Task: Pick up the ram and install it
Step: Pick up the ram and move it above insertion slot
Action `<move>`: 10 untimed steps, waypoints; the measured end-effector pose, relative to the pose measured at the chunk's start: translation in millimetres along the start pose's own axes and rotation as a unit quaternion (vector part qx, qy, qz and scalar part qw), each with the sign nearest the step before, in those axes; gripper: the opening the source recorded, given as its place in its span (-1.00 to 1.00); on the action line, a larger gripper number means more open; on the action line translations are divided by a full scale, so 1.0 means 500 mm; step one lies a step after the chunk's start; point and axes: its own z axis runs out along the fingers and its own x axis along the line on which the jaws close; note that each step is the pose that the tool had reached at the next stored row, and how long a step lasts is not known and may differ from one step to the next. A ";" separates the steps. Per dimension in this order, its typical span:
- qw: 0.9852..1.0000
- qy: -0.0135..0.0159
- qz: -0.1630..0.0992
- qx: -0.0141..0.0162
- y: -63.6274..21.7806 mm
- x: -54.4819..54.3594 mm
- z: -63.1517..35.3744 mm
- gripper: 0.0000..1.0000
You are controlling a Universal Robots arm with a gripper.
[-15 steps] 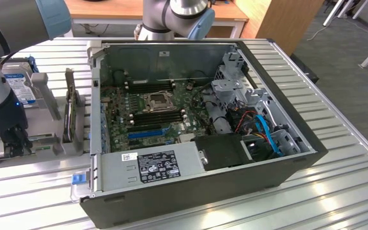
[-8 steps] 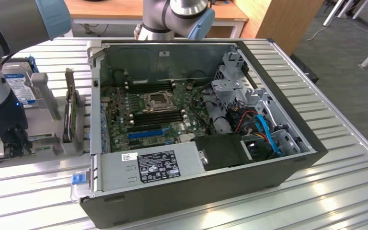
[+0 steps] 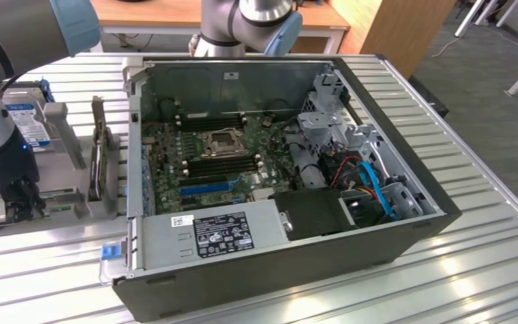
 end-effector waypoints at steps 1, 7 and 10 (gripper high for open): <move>1.000 0.000 0.000 0.000 0.000 0.000 0.000 -0.55; 1.000 0.000 0.000 0.000 0.000 0.000 0.000 -0.57; 1.000 0.000 0.000 0.000 0.000 0.000 0.000 -0.76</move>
